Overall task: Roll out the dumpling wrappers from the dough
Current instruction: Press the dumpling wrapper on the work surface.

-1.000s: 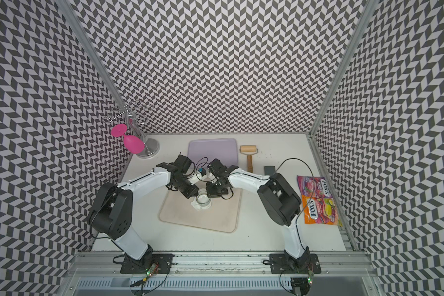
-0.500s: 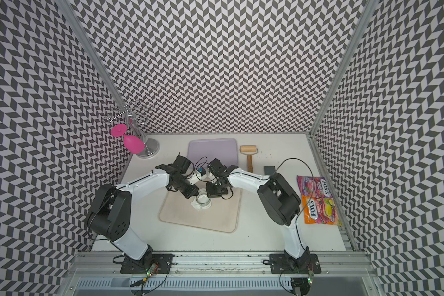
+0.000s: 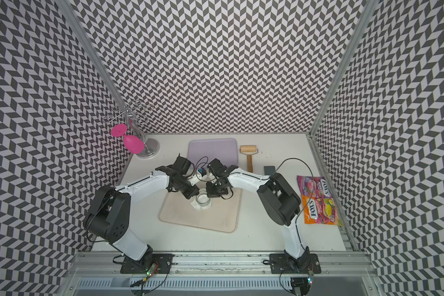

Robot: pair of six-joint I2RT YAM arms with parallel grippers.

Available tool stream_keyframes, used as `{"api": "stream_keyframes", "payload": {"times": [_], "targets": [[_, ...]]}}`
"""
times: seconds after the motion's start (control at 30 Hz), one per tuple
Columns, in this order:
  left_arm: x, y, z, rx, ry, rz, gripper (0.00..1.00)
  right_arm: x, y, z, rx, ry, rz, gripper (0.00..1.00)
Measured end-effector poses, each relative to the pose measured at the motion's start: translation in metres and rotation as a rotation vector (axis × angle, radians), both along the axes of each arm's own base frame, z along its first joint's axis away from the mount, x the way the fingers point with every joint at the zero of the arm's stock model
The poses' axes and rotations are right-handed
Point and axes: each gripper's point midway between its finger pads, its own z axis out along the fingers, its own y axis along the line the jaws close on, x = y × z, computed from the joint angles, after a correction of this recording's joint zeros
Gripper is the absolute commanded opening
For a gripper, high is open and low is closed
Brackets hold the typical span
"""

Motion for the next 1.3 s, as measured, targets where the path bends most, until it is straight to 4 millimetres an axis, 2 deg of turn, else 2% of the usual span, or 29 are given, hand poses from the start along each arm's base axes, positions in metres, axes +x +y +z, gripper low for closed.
{"api": "stream_keyframes", "payload": {"times": [0.7,0.87,1.03,1.3], "targets": [[0.005,-0.003,-0.003,-0.018,-0.036,-0.002,0.00,0.000,-0.001,0.000,0.001,0.016,-0.029,0.00],[0.005,-0.003,0.000,-0.020,-0.044,-0.005,0.00,0.001,0.000,0.002,-0.005,0.011,-0.027,0.00],[0.013,-0.008,0.011,-0.028,-0.058,-0.004,0.00,0.002,-0.001,0.003,-0.023,0.001,-0.022,0.00],[0.017,-0.010,0.017,-0.014,-0.019,0.011,0.00,0.007,-0.004,0.007,-0.076,-0.019,-0.014,0.16]]}}
